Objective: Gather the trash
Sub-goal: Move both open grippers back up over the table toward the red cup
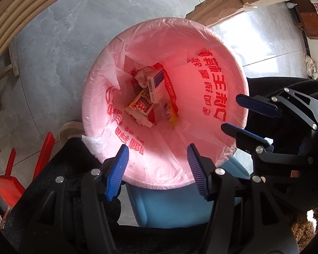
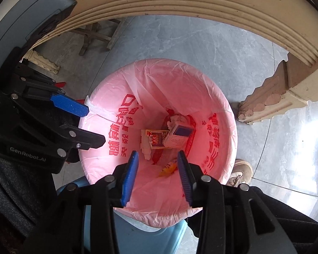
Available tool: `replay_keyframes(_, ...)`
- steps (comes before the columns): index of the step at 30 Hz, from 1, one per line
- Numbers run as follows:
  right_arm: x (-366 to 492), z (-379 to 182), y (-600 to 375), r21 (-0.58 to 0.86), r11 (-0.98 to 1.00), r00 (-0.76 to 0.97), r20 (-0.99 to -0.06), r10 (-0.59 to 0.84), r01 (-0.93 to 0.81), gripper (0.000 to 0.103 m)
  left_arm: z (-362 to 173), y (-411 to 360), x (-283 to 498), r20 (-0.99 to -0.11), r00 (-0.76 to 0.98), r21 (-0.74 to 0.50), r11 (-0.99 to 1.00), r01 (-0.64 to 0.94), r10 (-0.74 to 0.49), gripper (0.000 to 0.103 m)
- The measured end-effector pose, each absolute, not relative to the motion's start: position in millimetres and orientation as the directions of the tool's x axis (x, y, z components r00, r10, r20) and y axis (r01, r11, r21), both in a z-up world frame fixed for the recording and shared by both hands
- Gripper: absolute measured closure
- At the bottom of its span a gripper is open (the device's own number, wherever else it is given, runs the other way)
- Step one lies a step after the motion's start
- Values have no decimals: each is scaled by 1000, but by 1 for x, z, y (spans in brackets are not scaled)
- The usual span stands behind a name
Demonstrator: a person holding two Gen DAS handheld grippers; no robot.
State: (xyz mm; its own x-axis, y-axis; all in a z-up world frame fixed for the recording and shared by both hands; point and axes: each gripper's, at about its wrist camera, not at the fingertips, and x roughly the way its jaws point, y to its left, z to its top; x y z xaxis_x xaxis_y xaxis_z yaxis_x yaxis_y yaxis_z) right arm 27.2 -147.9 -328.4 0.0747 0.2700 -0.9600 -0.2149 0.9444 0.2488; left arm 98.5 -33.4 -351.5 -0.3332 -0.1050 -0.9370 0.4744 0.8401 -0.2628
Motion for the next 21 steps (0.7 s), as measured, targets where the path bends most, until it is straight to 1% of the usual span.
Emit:
replay_keyframes(3,27,-329,-147,249,944,69,-960,270,-217,65,-349,-35,98,-938,-328,-265,836,480,-109,45)
replay_keyframes(4,27,-330,-147,250,943,67,-960,270,-219,63,-349,-35,97,-939,-326,-263,836,482,-108,43)
replay_keyframes(5,27,-330,-146,249,943,67,-961,269,-220,60,-348,-35,97,-940,-324,-261,835,484,-106,42)
replay_keyframes(6,27,-330,-146,247,943,68,-961,267,-222,51,-347,-35,97,-941,-322,-260,835,486,-106,41)
replay_keyframes(7,26,-329,-145,245,943,72,-961,266,-224,46,-346,-35,96,-942,-319,-258,834,488,-105,41)
replay_keyframes(15,26,-325,-144,247,941,79,-959,271,-232,46,-337,-33,94,-952,-291,-238,833,500,-97,39)
replay_keyframes(21,22,-311,-143,235,942,103,-959,266,-240,46,-320,-31,86,-969,-239,-183,825,535,-60,39)
